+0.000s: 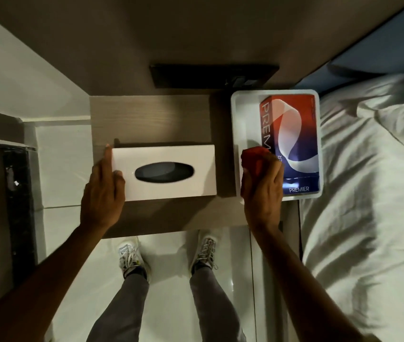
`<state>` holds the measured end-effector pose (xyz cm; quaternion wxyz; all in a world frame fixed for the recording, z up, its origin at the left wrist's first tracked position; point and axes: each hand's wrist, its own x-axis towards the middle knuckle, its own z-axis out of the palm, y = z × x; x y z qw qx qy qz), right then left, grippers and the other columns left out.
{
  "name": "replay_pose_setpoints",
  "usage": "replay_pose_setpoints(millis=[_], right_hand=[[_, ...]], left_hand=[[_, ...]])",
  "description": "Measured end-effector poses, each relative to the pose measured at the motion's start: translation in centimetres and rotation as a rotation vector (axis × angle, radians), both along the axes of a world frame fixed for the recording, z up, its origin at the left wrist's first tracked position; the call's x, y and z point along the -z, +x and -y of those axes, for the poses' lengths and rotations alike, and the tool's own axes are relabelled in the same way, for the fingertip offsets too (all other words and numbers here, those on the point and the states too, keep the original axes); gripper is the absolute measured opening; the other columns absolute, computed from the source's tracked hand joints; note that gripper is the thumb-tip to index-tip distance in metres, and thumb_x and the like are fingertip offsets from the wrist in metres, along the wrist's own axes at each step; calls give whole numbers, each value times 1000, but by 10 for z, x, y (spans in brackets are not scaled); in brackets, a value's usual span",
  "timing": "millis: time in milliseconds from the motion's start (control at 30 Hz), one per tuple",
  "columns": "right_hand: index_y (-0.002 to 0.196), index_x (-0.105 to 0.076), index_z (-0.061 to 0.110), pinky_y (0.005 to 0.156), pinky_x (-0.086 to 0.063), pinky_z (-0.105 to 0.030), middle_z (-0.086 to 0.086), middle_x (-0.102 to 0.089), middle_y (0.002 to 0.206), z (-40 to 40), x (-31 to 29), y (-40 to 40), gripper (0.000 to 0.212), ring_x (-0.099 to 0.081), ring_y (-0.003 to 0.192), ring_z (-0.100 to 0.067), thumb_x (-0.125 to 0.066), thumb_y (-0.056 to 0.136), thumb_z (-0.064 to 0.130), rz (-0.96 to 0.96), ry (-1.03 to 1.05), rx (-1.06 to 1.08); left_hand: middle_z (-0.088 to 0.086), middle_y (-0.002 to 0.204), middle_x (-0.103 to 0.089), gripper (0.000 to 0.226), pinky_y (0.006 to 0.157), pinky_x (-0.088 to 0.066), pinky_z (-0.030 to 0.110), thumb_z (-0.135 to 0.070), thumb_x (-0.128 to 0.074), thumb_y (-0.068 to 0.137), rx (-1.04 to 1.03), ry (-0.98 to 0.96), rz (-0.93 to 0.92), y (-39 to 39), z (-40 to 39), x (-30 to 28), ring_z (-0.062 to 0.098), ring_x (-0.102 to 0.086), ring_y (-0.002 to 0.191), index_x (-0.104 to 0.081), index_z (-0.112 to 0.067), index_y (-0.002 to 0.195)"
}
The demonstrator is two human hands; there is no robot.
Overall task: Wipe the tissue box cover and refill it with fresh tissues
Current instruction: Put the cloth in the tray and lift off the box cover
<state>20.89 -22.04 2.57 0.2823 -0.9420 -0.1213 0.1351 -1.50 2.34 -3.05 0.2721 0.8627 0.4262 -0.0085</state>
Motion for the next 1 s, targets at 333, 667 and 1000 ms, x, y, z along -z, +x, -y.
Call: replay_pose_setpoints(millis=[333, 667, 1000], right_hand=[[139, -47, 6, 115, -42, -52, -16, -34, 162, 5, 55, 20, 43, -34, 148, -35, -51, 105, 33, -56, -258, -149], [157, -36, 20, 109, -48, -55, -9, -39, 161, 23, 22, -12, 58, -40, 146, -32, -30, 108, 50, -158, -300, -190], [146, -40, 8, 111, -43, -47, -16, -38, 153, -82, 29, -41, 88, -43, 140, -37, -69, 84, 63, -484, -218, 31]], left_hand=[[15, 156, -38, 63, 99, -53, 55, -39, -34, 109, -193, -101, 46, 18, 18, 5, 40, -54, 131, -3, -30, 164], [16, 150, -45, 98, 109, -47, 49, -41, -79, 84, -412, -229, 62, 31, 15, -4, 36, -49, 137, -21, -16, 159], [20, 133, -60, 74, 94, -55, 47, -49, -82, 78, -574, -264, -123, 46, 8, -15, 39, -58, 124, -59, -3, 131]])
